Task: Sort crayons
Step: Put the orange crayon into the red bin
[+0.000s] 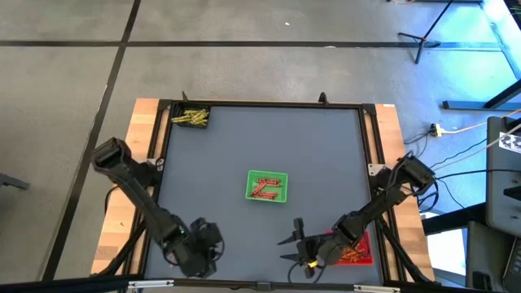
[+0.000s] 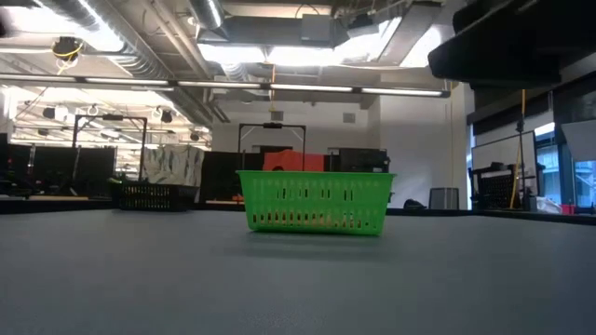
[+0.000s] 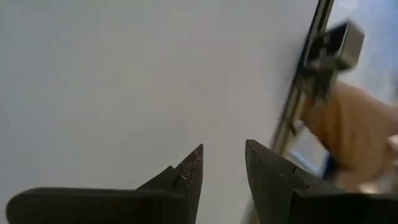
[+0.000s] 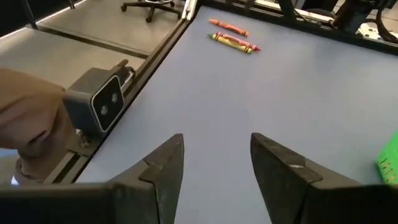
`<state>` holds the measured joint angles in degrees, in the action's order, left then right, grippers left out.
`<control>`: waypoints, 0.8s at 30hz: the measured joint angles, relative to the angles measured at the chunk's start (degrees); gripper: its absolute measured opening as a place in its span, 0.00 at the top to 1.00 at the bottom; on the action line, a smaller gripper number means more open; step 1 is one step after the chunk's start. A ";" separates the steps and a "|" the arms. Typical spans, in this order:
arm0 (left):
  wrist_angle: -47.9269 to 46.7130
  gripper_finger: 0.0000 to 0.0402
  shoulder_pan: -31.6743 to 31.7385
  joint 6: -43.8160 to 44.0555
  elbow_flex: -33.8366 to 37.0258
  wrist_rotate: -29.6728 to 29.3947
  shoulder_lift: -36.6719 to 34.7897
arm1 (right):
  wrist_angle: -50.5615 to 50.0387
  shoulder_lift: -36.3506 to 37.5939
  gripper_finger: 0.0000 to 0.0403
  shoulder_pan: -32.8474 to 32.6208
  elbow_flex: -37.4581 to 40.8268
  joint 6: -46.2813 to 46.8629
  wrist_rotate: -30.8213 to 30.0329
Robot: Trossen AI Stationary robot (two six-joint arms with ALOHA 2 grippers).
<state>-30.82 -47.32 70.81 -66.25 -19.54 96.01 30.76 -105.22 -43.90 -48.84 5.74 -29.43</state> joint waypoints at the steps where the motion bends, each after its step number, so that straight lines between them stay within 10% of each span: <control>1: -0.20 0.74 -1.14 3.93 0.29 1.06 0.00 | -0.06 -0.18 0.54 -0.01 0.00 0.00 0.03; 15: -3.25 0.74 -14.82 46.64 11.01 12.86 0.02 | 1.48 -0.91 0.54 0.02 0.00 0.04 0.54; 24: -3.24 0.74 -15.29 49.73 14.67 17.50 0.02 | 2.19 -0.89 0.54 0.02 0.00 0.02 0.54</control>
<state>-34.06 -62.61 120.53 -51.58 -2.04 96.03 32.95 -106.10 -43.88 -48.84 5.76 -28.88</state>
